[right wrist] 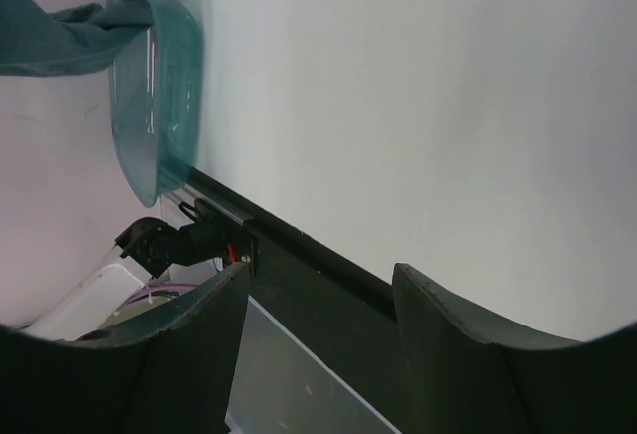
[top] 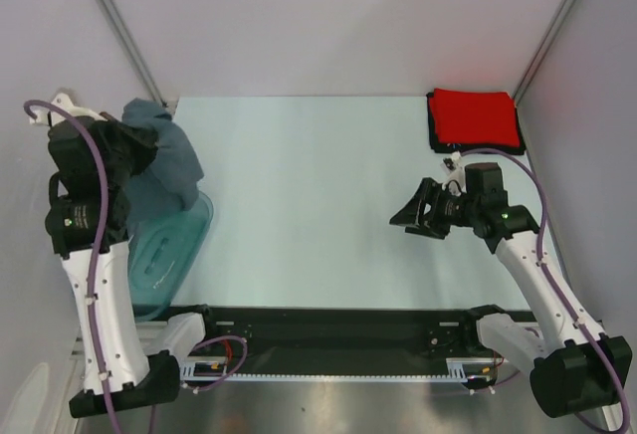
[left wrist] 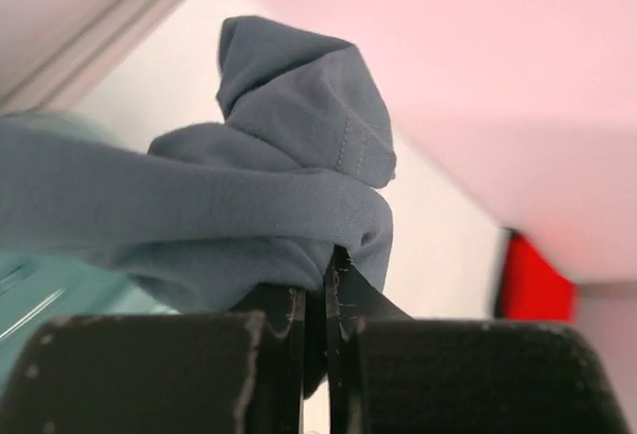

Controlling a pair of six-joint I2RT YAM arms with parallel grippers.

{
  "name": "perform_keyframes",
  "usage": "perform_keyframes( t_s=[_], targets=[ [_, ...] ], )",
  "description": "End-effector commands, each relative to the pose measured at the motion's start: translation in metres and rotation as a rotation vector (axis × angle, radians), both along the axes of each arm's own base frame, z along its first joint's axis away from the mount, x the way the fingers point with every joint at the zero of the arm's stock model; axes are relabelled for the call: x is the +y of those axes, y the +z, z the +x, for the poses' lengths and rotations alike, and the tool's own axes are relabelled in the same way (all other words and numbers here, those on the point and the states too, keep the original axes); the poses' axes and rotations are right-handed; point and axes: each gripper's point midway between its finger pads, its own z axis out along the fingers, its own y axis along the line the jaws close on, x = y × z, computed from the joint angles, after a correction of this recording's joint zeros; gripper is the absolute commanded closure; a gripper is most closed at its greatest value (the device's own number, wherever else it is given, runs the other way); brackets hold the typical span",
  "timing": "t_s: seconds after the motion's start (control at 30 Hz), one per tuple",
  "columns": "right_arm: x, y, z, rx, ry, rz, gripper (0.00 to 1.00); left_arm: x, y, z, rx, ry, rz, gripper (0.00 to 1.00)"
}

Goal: Fold and stack the t-shirts
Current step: Move the tshirt to the center of the board

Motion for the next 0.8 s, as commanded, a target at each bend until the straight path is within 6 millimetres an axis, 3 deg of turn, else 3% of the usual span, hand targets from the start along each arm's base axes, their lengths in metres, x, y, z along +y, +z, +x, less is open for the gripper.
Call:
perform_keyframes(
  t_s=[0.0,0.03,0.07,0.1,0.13,0.2,0.23,0.3,0.33,0.4,0.43,0.47,0.5,0.53,0.57,0.6,0.63,0.7,0.73,0.77],
  targets=[
    [0.004,0.004,-0.003,-0.014,0.018,0.032,0.34,-0.059,0.069,0.015,-0.184,-0.268,-0.112,1.0],
    [0.004,0.005,-0.004,-0.021,0.017,0.034,0.34,-0.088,0.102,0.008,-0.25,-0.389,-0.118,1.0],
    [0.005,0.005,-0.005,-0.017,0.015,0.038,0.34,-0.102,0.107,0.021,-0.242,-0.442,-0.125,1.0],
    [0.005,0.005,-0.005,-0.017,0.011,0.043,0.34,-0.122,0.119,0.019,-0.262,-0.511,-0.124,1.0],
    [0.005,0.002,-0.007,-0.007,0.008,0.044,0.34,-0.151,0.147,0.005,-0.323,-0.617,-0.128,1.0],
    [0.004,0.003,-0.008,-0.012,0.0,0.05,0.33,-0.181,0.154,0.01,-0.323,-0.706,-0.14,1.0],
    [0.003,0.002,-0.009,-0.013,-0.003,0.049,0.33,-0.206,0.162,0.0,-0.34,-0.778,-0.144,1.0],
    [0.0,0.004,-0.009,-0.029,-0.021,0.045,0.33,-0.229,0.155,-0.001,-0.32,-0.84,-0.131,1.0],
    [-0.002,0.004,-0.009,-0.03,-0.029,0.042,0.32,-0.253,0.137,-0.002,-0.274,-0.896,-0.127,1.0],
    [-0.007,0.004,-0.009,-0.038,-0.052,0.024,0.32,-0.268,0.11,-0.002,-0.206,-0.927,-0.115,1.0],
    [-0.011,0.003,-0.008,-0.043,-0.067,0.011,0.31,-0.281,0.078,-0.006,-0.124,-0.959,-0.109,1.0],
    [-0.014,0.002,-0.007,-0.043,-0.082,-0.005,0.31,-0.283,0.061,-0.01,-0.086,-0.958,-0.095,0.99],
    [-0.018,-0.002,-0.009,-0.022,-0.092,-0.02,0.3,-0.288,0.045,-0.016,-0.06,-0.979,-0.084,0.88],
    [-0.022,-0.006,-0.009,-0.017,-0.103,-0.036,0.3,-0.292,0.004,-0.03,0.023,-1.016,-0.054,0.69],
    [-0.025,-0.012,-0.01,-0.003,-0.113,-0.051,0.26,-0.29,-0.021,-0.037,0.072,-1.035,-0.014,0.49],
    [-0.027,-0.018,-0.013,0.024,-0.11,-0.061,0.25,-0.286,-0.049,-0.047,0.146,-1.056,-0.004,0.17],
    [-0.027,-0.023,-0.014,0.035,-0.1,-0.069,0.24,-0.277,-0.102,-0.056,0.279,-1.044,0.021,0.11],
    [-0.024,-0.031,-0.018,0.059,-0.074,-0.062,0.23,-0.254,-0.136,-0.072,0.35,-1.01,0.063,0.08],
    [-0.023,-0.036,-0.018,0.082,-0.064,-0.061,0.23,-0.243,-0.168,-0.08,0.426,-0.988,0.089,0.07],
    [-0.02,-0.037,-0.015,0.079,-0.056,-0.054,0.25,-0.236,-0.174,-0.083,0.426,-0.978,0.104,0.07]
  ],
)
